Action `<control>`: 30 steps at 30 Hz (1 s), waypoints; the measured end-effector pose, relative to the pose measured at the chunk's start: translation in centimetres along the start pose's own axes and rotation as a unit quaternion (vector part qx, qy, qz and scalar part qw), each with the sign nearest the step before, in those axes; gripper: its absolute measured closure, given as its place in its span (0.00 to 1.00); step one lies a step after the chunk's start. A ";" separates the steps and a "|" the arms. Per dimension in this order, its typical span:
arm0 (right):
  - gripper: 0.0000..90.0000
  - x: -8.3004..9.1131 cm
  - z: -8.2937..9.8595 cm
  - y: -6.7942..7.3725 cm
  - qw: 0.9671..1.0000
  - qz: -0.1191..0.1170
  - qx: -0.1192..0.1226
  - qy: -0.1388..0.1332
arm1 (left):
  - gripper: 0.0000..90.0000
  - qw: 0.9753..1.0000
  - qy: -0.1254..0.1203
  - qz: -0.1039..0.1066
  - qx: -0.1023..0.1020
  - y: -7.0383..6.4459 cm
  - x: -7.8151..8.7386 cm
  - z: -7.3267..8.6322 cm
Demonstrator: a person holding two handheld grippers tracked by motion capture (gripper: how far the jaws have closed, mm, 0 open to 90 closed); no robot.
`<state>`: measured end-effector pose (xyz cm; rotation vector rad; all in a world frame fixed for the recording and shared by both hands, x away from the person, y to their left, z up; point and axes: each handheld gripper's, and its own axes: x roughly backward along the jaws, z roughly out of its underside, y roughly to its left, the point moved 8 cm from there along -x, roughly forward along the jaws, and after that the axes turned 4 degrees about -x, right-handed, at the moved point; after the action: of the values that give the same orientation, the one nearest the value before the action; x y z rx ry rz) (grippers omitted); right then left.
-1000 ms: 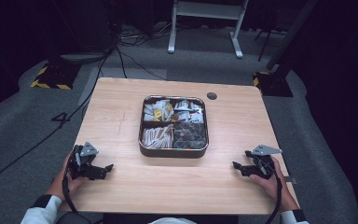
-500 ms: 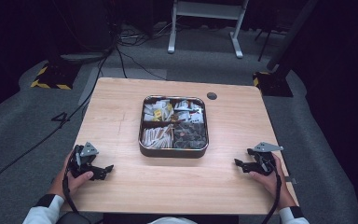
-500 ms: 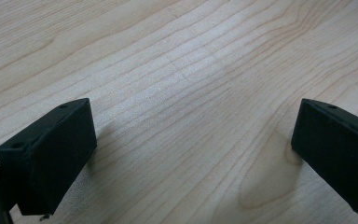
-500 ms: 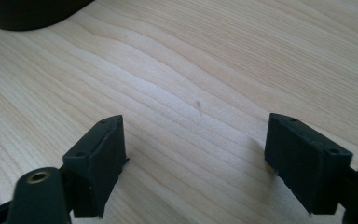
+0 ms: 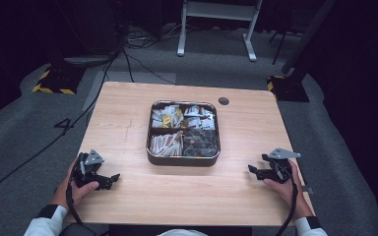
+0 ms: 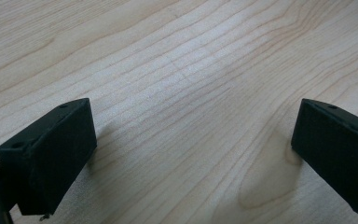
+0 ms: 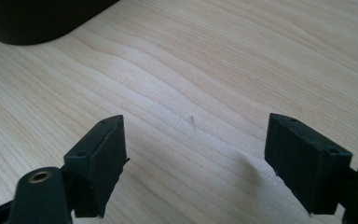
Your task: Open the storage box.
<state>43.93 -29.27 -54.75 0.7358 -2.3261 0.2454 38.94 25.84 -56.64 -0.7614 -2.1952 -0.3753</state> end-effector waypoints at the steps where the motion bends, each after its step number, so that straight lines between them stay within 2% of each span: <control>1: 0.24 0.0 -0.1 0.0 1.000 -0.002 -0.001 -0.002 | 0.00 1.000 0.000 -0.002 -0.001 0.0 0.0 0.0; 9: 0.25 0.2 -1.1 0.1 1.000 -0.001 0.005 -0.006 | 0.00 1.000 0.000 -0.002 0.000 0.0 0.0 0.0; 16: 0.25 0.4 -2.2 0.6 1.000 -0.012 0.009 -0.014 | 0.00 1.000 0.000 -0.002 0.000 0.0 0.0 0.0; 22: 0.25 0.2 -3.6 0.9 1.000 -0.018 0.015 -0.018 | 0.00 1.000 0.000 -0.002 -0.001 0.0 0.0 0.0; 24: 0.26 0.0 -4.6 1.2 0.999 -0.018 0.028 -0.017 | 0.00 1.000 0.000 -0.001 0.000 0.0 0.0 0.0; 30: 0.26 -0.4 -6.3 1.8 0.999 -0.022 0.036 -0.024 | 0.00 1.000 0.000 -0.002 -0.001 0.0 0.0 0.0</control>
<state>46.58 -25.33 -50.18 0.8355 -2.3531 0.2976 38.97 25.87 -56.64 -0.7586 -2.1966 -0.3791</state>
